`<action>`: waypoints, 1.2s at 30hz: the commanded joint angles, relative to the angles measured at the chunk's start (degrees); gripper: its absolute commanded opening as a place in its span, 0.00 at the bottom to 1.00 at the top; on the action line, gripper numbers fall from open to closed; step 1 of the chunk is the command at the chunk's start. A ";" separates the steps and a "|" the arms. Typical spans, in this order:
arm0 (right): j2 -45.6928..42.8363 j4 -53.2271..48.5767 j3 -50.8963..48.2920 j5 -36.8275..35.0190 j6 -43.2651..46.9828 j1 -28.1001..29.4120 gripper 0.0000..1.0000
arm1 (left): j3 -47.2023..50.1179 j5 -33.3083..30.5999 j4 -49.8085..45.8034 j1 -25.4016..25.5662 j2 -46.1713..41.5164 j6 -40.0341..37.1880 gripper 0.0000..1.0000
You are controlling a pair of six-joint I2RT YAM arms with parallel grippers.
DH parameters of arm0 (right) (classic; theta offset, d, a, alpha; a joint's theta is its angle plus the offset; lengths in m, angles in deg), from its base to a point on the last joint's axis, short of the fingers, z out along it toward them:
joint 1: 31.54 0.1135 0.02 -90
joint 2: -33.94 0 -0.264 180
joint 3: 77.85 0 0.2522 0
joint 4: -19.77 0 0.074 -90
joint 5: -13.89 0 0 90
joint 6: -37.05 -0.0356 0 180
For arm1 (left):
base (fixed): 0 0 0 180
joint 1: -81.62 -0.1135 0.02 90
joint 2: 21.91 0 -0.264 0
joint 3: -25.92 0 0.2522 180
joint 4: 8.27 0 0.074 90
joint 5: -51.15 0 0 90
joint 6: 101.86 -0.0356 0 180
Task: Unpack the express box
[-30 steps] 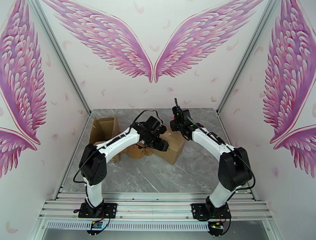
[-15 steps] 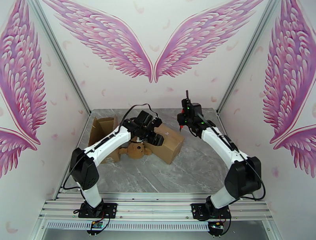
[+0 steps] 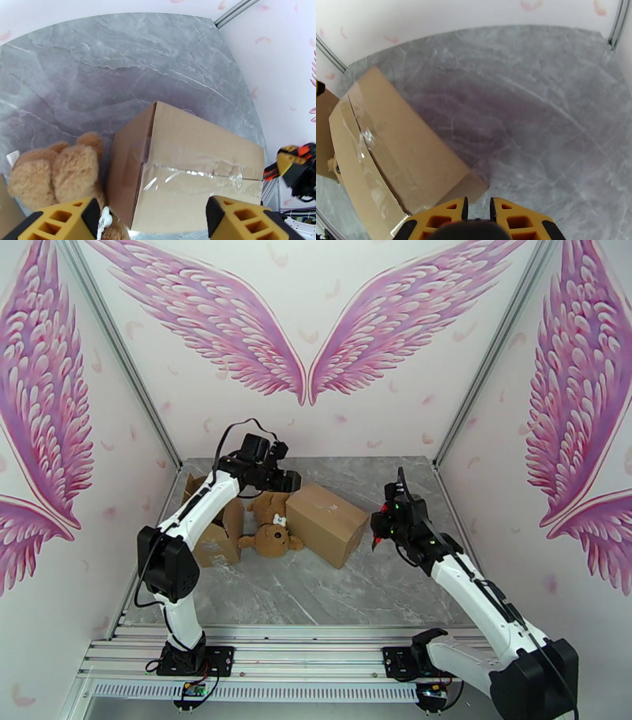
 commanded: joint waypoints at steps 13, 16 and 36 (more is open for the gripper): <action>7.35 12.98 6.00 3.78 -2.70 0.36 0.00 | 7.92 -0.30 1.73 6.31 -4.23 3.12 0.75; 6.84 13.21 5.90 0.87 -2.06 -0.57 0.00 | 10.47 -3.73 0.85 6.24 -6.93 1.87 0.76; -17.89 33.02 -20.04 -8.57 -30.33 -8.37 0.00 | 14.54 -19.29 7.81 18.40 -16.00 -51.22 0.84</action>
